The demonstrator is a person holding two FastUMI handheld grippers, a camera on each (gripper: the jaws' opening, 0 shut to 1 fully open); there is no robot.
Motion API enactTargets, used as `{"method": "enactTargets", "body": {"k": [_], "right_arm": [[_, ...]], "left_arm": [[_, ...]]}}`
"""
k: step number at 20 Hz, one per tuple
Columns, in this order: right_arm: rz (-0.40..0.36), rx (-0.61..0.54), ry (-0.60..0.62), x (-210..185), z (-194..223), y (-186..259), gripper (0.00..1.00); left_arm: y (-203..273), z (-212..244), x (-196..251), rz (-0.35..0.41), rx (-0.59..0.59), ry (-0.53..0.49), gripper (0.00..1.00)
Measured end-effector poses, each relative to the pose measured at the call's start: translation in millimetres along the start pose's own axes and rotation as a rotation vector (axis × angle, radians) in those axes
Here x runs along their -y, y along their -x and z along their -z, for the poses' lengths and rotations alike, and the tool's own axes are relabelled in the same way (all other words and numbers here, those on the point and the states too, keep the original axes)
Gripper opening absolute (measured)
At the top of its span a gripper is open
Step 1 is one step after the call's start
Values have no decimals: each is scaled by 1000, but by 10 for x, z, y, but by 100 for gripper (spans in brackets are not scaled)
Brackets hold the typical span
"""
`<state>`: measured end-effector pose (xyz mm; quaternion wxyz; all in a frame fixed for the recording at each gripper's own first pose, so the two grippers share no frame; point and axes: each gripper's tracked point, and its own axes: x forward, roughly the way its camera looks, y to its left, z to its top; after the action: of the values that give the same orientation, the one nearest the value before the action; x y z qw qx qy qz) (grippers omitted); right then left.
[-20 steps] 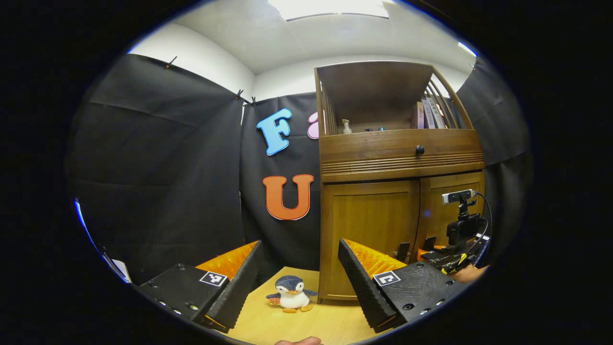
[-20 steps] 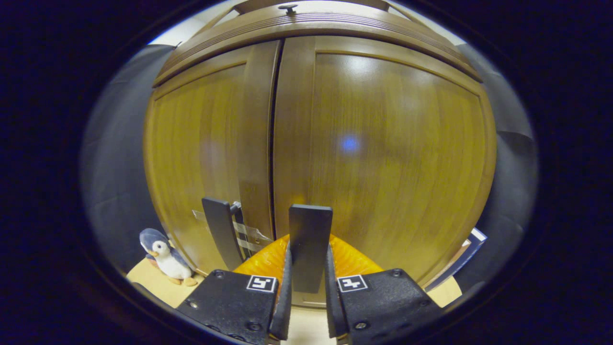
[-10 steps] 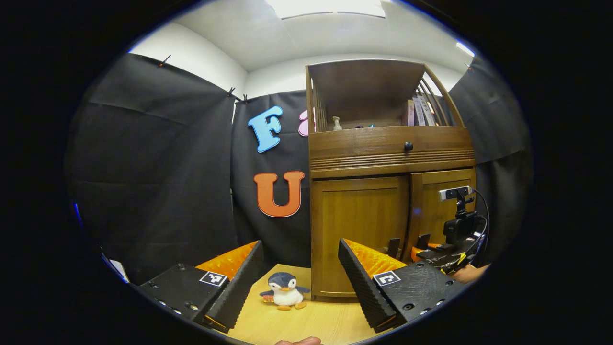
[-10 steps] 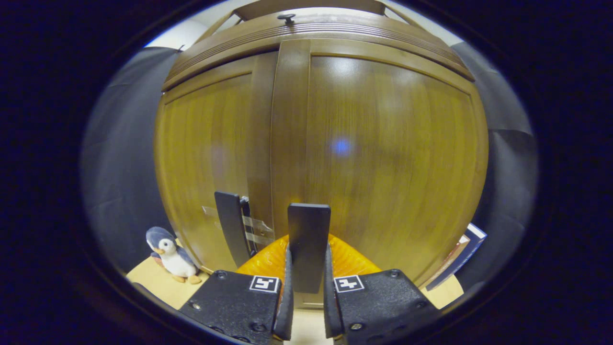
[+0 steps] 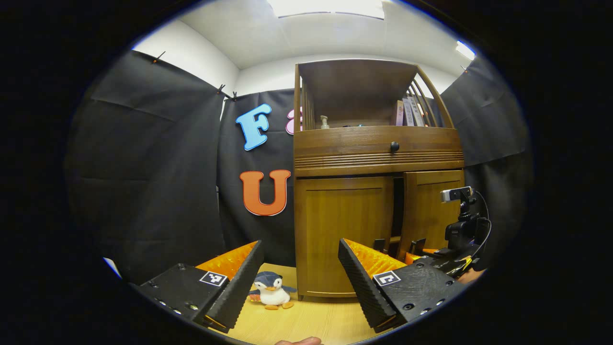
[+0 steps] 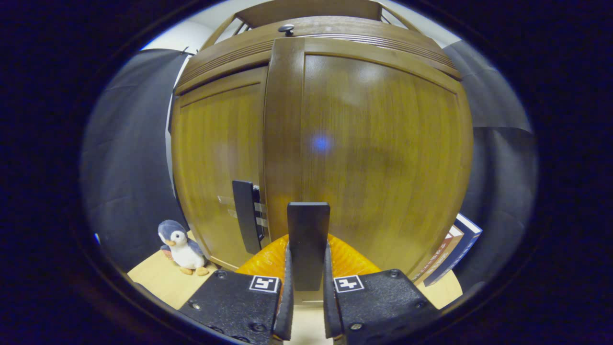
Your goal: Open the right door of the double-door shoe cabinet with the right hand, and open the left door with the left hand.
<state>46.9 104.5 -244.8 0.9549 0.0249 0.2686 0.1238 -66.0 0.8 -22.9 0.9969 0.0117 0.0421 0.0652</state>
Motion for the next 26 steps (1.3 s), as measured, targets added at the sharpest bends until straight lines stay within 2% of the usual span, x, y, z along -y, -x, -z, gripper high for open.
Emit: {"method": "enactTargets", "body": {"k": [14,24,26], "right_arm": [[-32,16,-9,221,175,649,29],[-1,-1,-20,494,266,1068,29],[10,-4,-25,537,297,1118,27]], "left_arm": [[-166,35,585,158,-22,18,95],[-270,113,983,250,-45,33,95],[-280,137,1047,264,-54,36,95]]}}
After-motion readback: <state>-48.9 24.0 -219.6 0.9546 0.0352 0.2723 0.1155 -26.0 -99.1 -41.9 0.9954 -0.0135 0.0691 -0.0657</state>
